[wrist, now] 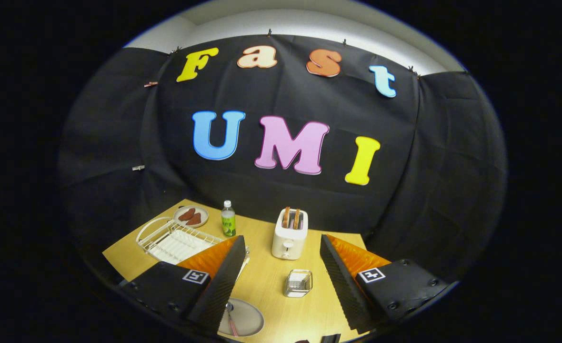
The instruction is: Take the plate from the dish rack, then take the spoon from the basket and place it into the plate.
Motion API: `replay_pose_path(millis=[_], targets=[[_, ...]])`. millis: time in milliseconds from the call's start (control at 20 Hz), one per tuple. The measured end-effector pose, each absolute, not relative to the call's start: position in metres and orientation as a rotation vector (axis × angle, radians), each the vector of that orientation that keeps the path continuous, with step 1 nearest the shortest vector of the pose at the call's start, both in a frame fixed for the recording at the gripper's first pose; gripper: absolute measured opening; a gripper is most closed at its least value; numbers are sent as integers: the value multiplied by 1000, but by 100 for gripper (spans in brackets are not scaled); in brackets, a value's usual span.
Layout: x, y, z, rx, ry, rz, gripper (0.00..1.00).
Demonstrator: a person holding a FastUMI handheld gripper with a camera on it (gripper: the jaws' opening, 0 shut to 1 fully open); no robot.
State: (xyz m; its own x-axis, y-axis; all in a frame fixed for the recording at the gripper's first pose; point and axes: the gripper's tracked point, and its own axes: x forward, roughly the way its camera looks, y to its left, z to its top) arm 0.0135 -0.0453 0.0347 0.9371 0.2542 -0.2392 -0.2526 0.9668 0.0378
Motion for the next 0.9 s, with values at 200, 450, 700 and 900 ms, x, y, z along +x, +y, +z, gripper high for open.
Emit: replay_pose_path(millis=[200,450,700,900], targets=[[18,-59,74,23,143,217,98],[21,-92,85,18,80,128,98],[25,-102,79,16,89,109,98],[24,-96,73,7,104,122,98]])
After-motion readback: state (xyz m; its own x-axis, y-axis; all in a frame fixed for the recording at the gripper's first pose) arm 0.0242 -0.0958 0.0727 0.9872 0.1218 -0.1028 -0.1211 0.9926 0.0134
